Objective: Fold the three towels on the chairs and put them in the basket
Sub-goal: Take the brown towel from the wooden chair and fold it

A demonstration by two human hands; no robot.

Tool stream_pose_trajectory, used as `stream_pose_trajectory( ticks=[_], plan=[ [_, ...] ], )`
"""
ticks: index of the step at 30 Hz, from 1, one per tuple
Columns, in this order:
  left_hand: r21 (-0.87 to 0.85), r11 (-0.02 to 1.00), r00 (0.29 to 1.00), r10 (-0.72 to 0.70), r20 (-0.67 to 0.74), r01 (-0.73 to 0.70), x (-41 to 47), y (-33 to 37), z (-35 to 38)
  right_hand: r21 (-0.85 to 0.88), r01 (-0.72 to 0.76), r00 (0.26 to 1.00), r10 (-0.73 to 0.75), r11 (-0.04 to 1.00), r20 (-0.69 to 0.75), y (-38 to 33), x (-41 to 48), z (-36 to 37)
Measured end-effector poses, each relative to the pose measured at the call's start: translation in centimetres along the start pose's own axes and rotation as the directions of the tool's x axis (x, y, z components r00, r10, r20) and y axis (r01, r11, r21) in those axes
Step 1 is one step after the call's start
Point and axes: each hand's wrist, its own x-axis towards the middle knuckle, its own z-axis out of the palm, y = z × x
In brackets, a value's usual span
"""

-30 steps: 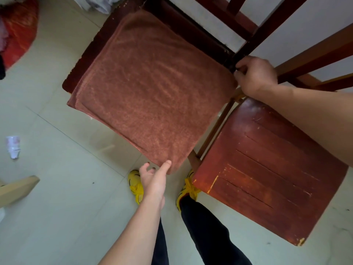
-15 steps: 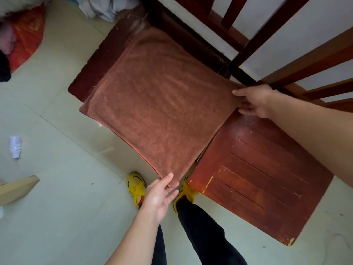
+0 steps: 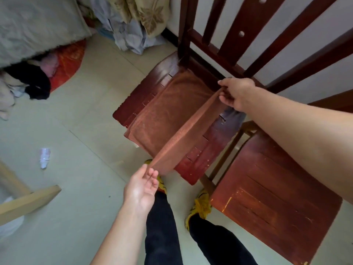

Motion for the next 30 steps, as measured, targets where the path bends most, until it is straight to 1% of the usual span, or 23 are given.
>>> stream_pose_trajectory(
  ticks=[4,8,10,11,12,13,14,15,16,17,18,19,20,21,22,23,24,26,27,28,30],
  plan=[
    [-0.059,0.997,0.999,-0.052,-0.016,0.051,3.5,5.7,1.2,-0.013,-0.012,1.000,0.012,1.000,0.000,-1.8,2.1,6.3],
    [-0.092,0.991,0.994,-0.105,-0.041,0.101,7.8,10.2,2.0,-0.029,-0.057,0.997,0.058,0.998,0.043,-2.8,4.4,11.9],
    [-0.081,0.989,0.989,-0.129,-0.069,0.124,9.3,11.9,2.4,-0.018,-0.079,0.996,0.080,0.997,0.029,-2.8,5.6,13.8],
    [-0.047,0.992,0.988,-0.122,-0.100,0.118,10.1,12.5,2.6,-0.014,-0.083,0.996,0.084,0.996,0.016,-2.7,6.2,14.7],
    [-0.002,0.997,0.986,-0.081,-0.146,0.082,10.6,12.9,2.8,-0.014,-0.091,0.996,0.091,0.996,0.001,-2.5,6.5,15.2],
    [0.062,0.998,0.977,-0.002,-0.212,0.016,11.0,13.3,3.1,-0.008,-0.089,0.996,0.089,0.996,-0.026,-2.3,6.8,15.8],
    [0.205,0.974,0.947,0.149,-0.283,-0.092,11.6,13.9,3.5,0.005,-0.069,0.996,0.069,0.998,-0.063,-2.2,7.0,16.4],
    [0.386,0.894,0.893,0.349,-0.285,-0.227,11.6,14.1,3.9,-0.006,-0.016,0.994,0.015,1.000,-0.112,-2.1,6.9,16.6],
    [0.549,0.757,0.839,0.517,-0.170,-0.355,11.5,14.4,4.5,-0.036,0.056,0.984,-0.061,0.998,-0.169,-1.9,6.8,17.0],
    [0.646,0.609,0.799,0.601,0.004,-0.461,11.1,14.6,5.2,-0.064,0.111,0.972,-0.121,0.992,-0.202,-1.6,6.5,17.2],
    [0.683,0.496,0.783,0.595,0.182,-0.536,11.0,14.6,6.0,-0.070,0.130,0.969,-0.142,0.989,-0.205,-1.0,6.4,17.4],
    [0.705,0.414,0.785,0.521,0.335,-0.576,11.2,14.6,7.1,-0.047,0.097,0.980,-0.104,0.994,-0.168,-0.6,6.1,17.4],
    [0.728,0.344,0.790,0.426,0.441,-0.593,11.3,14.4,7.5,-0.037,0.021,0.997,-0.024,0.999,-0.072,0.3,5.7,17.5],
    [0.756,0.270,0.797,0.318,0.514,-0.596,11.8,14.2,7.8,-0.039,-0.070,0.997,0.071,0.997,0.035,0.8,5.4,17.4],
    [0.785,0.188,0.804,0.223,0.551,-0.590,12.5,14.1,8.3,-0.030,-0.143,0.984,0.145,0.989,0.106,1.0,5.7,16.9],
    [0.809,0.135,0.818,0.167,0.551,-0.572,13.2,14.0,8.5,0.018,-0.182,0.976,0.178,0.983,0.127,1.0,6.3,16.2],
    [0.824,0.113,0.829,0.157,0.536,-0.554,13.9,14.1,8.5,0.092,-0.187,0.978,0.176,0.978,0.113,0.8,7.1,15.4],
    [0.838,0.084,0.833,0.199,0.517,-0.540,14.8,14.4,8.2,0.238,-0.145,0.989,0.141,0.960,0.036,-0.4,8.7,13.9],
    [0.843,0.039,0.823,0.243,0.513,-0.536,14.8,14.5,8.0,0.277,-0.115,0.993,0.119,0.954,0.001,-1.1,9.2,13.3],
    [0.854,-0.023,0.813,0.295,0.503,-0.520,14.7,14.6,7.7,0.302,-0.082,0.995,0.096,0.950,-0.033,-1.5,9.3,12.7],
    [0.881,-0.118,0.787,0.408,0.463,-0.457,14.6,14.7,6.6,0.297,-0.029,0.995,0.057,0.954,-0.087,-1.7,8.7,12.0]
  ],
)
